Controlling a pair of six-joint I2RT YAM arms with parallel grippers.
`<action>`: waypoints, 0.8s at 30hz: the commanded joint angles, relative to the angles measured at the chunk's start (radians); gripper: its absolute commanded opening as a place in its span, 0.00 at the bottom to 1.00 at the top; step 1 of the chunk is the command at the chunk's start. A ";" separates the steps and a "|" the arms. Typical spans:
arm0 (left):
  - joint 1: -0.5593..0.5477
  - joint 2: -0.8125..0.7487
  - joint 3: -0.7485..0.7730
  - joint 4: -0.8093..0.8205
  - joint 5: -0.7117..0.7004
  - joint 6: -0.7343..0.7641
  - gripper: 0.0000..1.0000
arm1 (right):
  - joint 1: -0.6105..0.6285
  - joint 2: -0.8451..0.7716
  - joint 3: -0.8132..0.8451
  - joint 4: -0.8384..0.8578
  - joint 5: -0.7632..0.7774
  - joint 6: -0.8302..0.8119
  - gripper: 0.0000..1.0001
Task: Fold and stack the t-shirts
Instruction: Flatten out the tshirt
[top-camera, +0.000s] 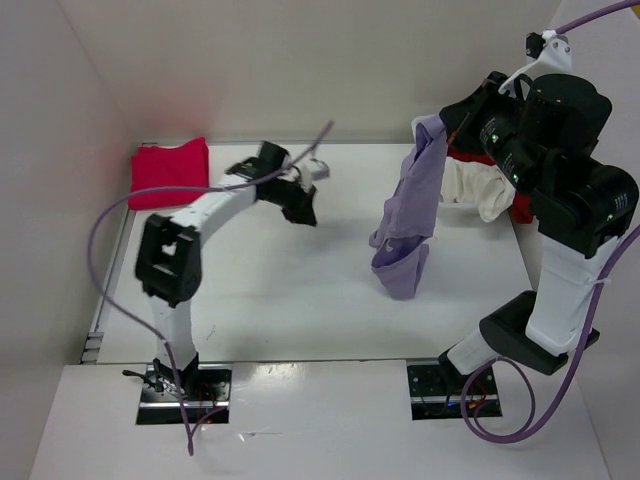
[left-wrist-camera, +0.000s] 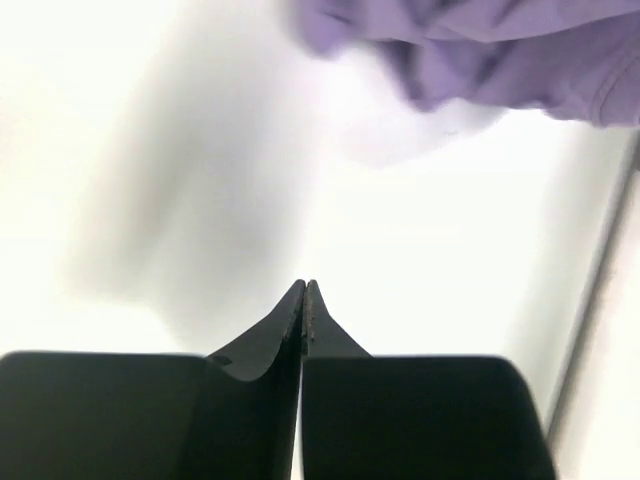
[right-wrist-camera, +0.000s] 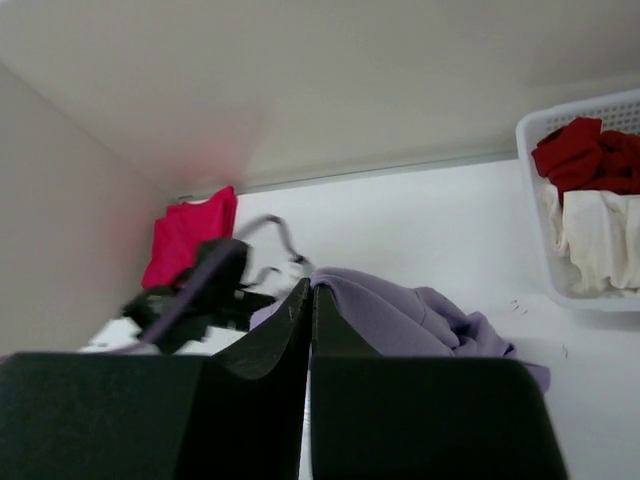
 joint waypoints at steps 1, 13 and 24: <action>0.095 -0.269 -0.064 -0.008 -0.020 0.108 0.00 | 0.000 -0.006 -0.002 0.035 -0.023 -0.018 0.00; -0.101 -0.193 0.031 0.028 -0.043 0.141 0.78 | 0.011 -0.248 -0.273 0.229 -0.358 -0.100 0.00; -0.293 0.118 0.305 -0.002 0.018 0.126 0.97 | 0.064 -0.658 -0.775 0.466 -0.204 0.056 0.00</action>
